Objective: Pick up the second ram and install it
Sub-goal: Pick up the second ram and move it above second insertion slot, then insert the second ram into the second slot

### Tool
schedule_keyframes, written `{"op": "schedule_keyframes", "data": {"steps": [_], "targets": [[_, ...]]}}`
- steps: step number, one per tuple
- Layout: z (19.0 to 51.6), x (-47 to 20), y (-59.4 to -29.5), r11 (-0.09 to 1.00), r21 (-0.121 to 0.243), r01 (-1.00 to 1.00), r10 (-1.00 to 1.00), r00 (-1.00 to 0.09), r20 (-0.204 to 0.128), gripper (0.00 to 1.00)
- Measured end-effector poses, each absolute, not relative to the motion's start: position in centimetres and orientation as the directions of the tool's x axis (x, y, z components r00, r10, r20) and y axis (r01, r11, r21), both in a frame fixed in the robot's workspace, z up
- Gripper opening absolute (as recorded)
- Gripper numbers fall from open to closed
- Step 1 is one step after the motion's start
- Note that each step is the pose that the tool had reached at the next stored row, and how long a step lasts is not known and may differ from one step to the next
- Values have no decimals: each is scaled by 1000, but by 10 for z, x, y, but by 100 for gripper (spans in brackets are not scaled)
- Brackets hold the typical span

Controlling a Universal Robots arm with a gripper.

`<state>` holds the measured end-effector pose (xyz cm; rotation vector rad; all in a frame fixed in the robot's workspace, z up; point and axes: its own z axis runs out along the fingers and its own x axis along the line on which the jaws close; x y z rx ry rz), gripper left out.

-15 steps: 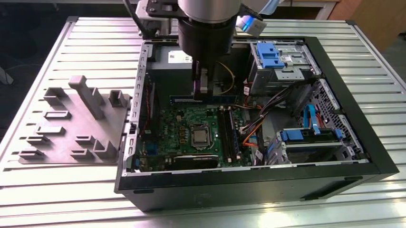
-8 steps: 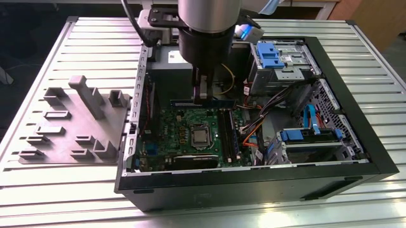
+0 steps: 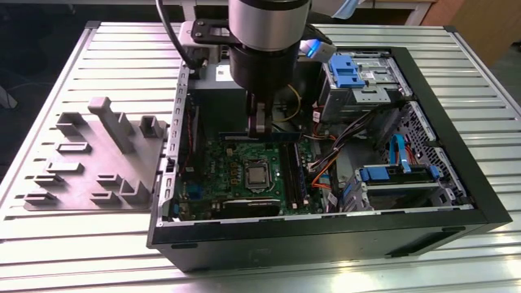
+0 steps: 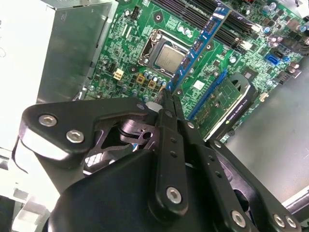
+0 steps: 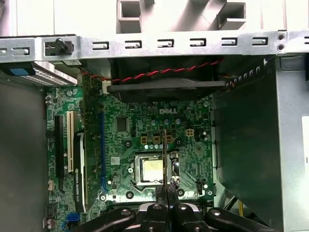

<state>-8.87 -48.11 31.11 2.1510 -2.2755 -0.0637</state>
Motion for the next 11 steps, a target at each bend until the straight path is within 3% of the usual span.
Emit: {"op": "schedule_keyframes", "data": {"steps": [11], "targets": [[300,-89,-481,56,36,-998,-998,-57,-21,11]]}}
